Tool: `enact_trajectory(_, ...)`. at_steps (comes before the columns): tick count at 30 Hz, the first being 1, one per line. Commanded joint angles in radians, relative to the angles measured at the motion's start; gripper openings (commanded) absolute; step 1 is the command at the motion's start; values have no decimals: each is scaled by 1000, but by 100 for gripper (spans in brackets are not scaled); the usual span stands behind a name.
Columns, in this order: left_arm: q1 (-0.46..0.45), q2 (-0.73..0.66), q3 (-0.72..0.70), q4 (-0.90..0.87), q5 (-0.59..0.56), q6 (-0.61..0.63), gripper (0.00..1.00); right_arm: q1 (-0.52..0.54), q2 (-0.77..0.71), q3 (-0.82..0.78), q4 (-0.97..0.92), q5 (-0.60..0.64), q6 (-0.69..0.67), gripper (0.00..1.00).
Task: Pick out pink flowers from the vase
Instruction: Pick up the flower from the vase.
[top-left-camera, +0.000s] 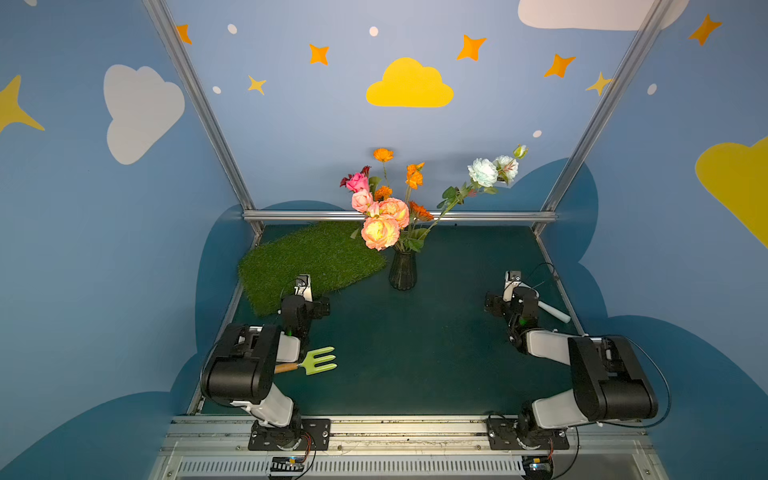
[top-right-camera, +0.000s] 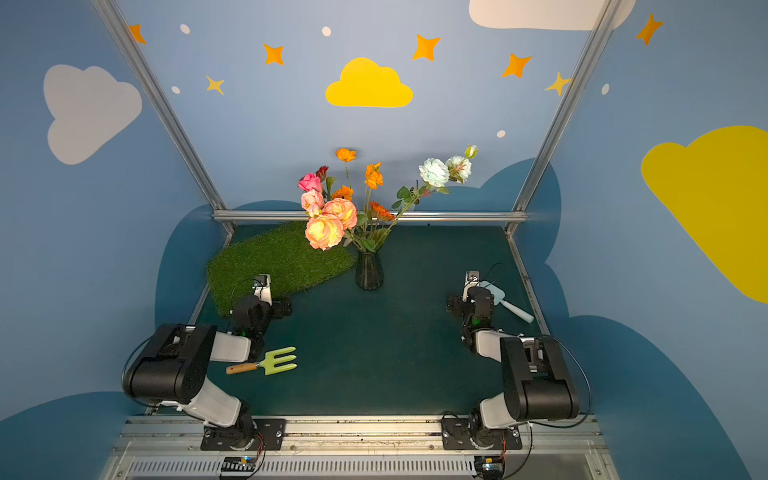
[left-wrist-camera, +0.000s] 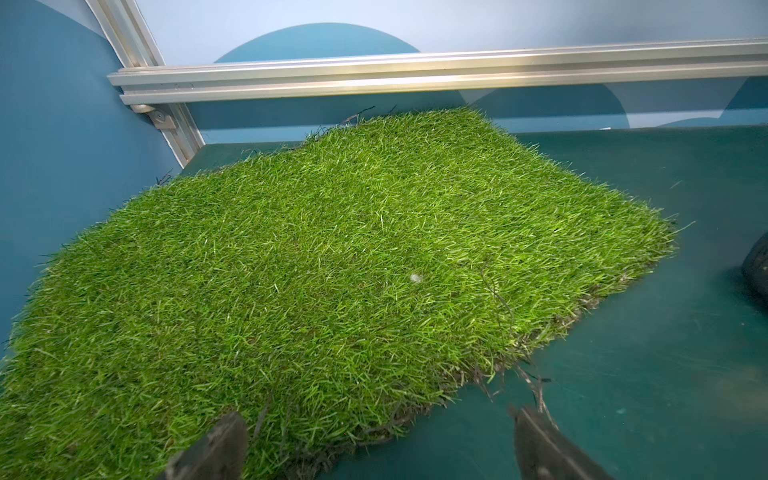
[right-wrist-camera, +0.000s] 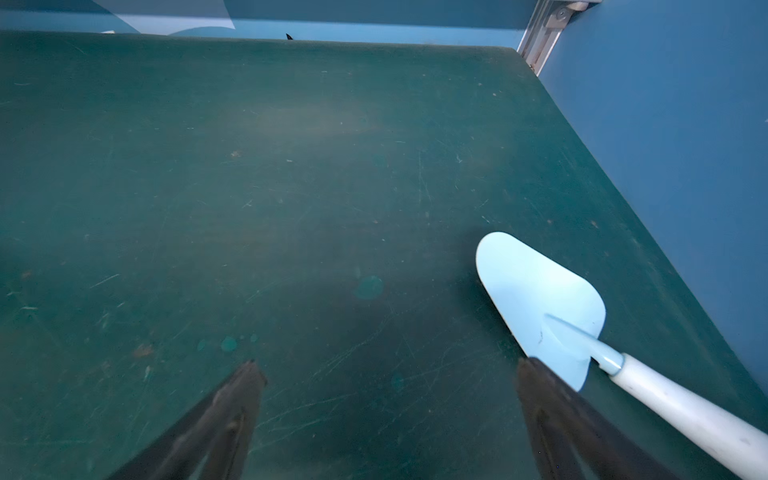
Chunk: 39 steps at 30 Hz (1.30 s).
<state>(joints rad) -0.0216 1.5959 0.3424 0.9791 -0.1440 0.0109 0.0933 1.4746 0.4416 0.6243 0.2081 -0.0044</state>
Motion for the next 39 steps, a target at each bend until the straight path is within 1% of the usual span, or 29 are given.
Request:
enact_trajectory(1, 8, -14, 16, -9, 21, -11, 100, -5, -2, 14, -1, -10, 4, 97)
enact_trajectory(16, 16, -17, 17, -17, 40, -14, 100, -7, -4, 12, 1, -12, 6, 97)
enact_trajectory(20, 20, -21, 15, -12, 37, -18, 100, -1, -53, -12, 11, 15, 17, 97)
enact_trajectory(22, 20, -32, 13, -17, 36, -16, 100, 2, -111, -7, -38, -26, -1, 97)
enact_trajectory(23, 19, -46, 12, -27, 33, -18, 100, 3, -145, 7, -96, -72, -22, 97)
enact_trajectory(27, 19, -133, 33, -141, 18, -26, 99, 14, -208, 114, -330, -115, 4, 97)
enact_trajectory(29, 17, -174, 42, -186, 18, -19, 99, 19, -234, 150, -411, -124, 22, 97)
enact_trajectory(31, 5, -224, 45, -230, -6, -15, 97, 21, -275, 171, -475, -138, 48, 97)
enact_trajectory(33, -4, -288, 58, -313, -40, -42, 96, 22, -323, 195, -547, -185, 60, 97)
enact_trajectory(34, -4, -316, 62, -343, -38, -55, 95, 23, -342, 207, -571, -200, 65, 97)
enact_trajectory(37, -7, -393, 82, -423, 40, -81, 90, 28, -403, 226, -660, -260, 81, 97)
enact_trajectory(39, -22, -432, 100, -467, 73, -111, 84, 35, -451, 265, -720, -301, 97, 97)
